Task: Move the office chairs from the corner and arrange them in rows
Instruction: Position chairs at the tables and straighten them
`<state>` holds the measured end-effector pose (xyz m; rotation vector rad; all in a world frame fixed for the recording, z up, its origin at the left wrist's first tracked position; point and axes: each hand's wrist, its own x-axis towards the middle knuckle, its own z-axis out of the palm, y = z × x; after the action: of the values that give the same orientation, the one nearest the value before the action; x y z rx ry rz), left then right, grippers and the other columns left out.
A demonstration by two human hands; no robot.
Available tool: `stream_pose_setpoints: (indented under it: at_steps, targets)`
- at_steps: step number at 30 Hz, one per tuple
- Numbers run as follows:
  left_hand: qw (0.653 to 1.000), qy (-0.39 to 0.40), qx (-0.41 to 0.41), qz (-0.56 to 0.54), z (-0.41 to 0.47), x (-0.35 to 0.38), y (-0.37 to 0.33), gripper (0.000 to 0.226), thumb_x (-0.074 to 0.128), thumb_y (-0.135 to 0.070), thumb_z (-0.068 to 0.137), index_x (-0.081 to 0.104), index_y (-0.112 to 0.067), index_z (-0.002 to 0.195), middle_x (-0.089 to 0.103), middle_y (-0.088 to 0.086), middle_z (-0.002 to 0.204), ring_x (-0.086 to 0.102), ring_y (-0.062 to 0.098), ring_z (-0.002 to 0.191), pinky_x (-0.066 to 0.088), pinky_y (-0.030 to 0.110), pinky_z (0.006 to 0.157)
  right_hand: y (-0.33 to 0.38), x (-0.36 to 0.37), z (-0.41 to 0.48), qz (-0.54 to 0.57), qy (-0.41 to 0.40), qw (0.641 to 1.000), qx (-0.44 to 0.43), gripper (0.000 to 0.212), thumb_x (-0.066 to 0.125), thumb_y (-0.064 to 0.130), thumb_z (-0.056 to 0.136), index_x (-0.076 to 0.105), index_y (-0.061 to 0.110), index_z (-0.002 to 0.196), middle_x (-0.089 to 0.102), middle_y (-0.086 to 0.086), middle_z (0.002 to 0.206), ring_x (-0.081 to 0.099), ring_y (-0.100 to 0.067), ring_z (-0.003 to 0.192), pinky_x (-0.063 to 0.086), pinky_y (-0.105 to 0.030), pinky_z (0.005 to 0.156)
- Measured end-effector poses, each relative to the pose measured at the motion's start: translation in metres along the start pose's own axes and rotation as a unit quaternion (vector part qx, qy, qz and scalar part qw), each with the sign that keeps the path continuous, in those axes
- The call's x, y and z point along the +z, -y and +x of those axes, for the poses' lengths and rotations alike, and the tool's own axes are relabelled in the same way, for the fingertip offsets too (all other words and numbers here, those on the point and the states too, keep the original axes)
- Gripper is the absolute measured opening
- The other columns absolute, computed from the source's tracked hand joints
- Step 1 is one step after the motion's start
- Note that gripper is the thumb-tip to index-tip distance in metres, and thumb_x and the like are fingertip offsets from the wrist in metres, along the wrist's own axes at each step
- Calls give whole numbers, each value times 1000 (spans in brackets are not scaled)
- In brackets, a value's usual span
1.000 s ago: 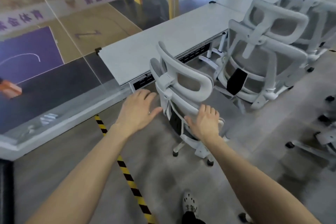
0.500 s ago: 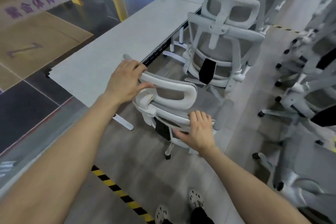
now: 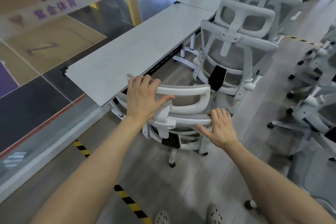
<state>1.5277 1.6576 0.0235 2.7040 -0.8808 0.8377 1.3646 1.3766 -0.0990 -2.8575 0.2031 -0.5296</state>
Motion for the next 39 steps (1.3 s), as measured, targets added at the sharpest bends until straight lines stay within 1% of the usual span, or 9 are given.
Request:
stream_pose_setpoints:
  at_steps: [4, 7, 11, 16, 20, 25, 30, 33, 39]
  targets:
    - [997, -11, -61, 51, -7, 4, -21, 81, 45, -95, 94, 74, -22, 114, 63, 4, 105, 54, 31, 102, 43, 50, 101, -21, -2, 26, 6, 16, 999, -32, 63, 44, 85, 99, 43, 22, 95, 42, 4, 95, 40, -20, 95, 42, -44, 106]
    - [991, -7, -103, 87, -7, 3, -39, 80, 44, -94, 95, 72, -21, 111, 62, 6, 104, 53, 33, 102, 43, 52, 99, -37, -5, 47, -4, 56, 996, -69, 70, 36, 87, 100, 51, 19, 104, 47, 2, 103, 49, -26, 106, 31, -48, 124]
    - [987, 28, -125, 94, 3, 2, -59, 76, 35, -85, 104, 71, -20, 118, 65, 5, 110, 55, 32, 104, 42, 49, 100, -35, -6, 62, 56, 14, 981, -188, 78, 59, 74, 101, 60, 3, 134, 57, -11, 137, 53, -34, 137, 29, -55, 131]
    - [986, 89, -140, 10, 2, -8, -39, 65, 29, -69, 111, 69, -23, 132, 72, 3, 120, 64, 30, 115, 44, 50, 109, -19, -2, 94, 96, 51, 961, -253, 108, 61, 84, 94, 45, 0, 160, 45, -15, 166, 34, -33, 162, 23, -55, 135]
    - [980, 83, -182, 20, -9, -15, -14, 76, 30, -85, 104, 73, -26, 125, 76, 0, 116, 66, 27, 112, 47, 47, 107, -28, 7, 126, 73, 71, 953, -285, 109, 56, 89, 92, 50, 1, 157, 50, -13, 162, 36, -32, 160, 20, -55, 135]
    - [974, 20, -227, 3, -4, 4, -22, 79, 40, -92, 97, 75, -23, 109, 70, -3, 103, 62, 21, 96, 50, 46, 93, -32, 9, 167, 47, 87, 936, -338, 113, 56, 95, 86, 55, 3, 153, 52, -9, 155, 41, -29, 154, 18, -54, 136]
    - [965, -92, -246, 6, -8, 27, -30, 69, 63, -85, 93, 74, -18, 100, 63, -1, 96, 57, 22, 89, 49, 44, 83, -30, 15, 196, 57, 123, 922, -362, 122, 61, 100, 76, 54, 4, 151, 52, -8, 151, 44, -32, 148, 32, -50, 130]
    - [968, -102, -231, 9, -5, 31, -28, 66, 67, -81, 93, 75, -16, 98, 64, 2, 94, 57, 24, 87, 49, 44, 79, -30, 14, 206, 76, 108, 911, -391, 118, 63, 98, 78, 57, 1, 146, 55, -10, 145, 48, -35, 141, 36, -48, 128]
    - [968, -114, -219, 51, 0, 31, -34, 65, 63, -77, 98, 72, -12, 97, 63, 4, 94, 58, 24, 86, 47, 39, 76, -43, 27, 214, 97, 103, 885, -443, 114, 61, 92, 86, 52, 1, 154, 52, -14, 156, 44, -35, 151, 25, -53, 134]
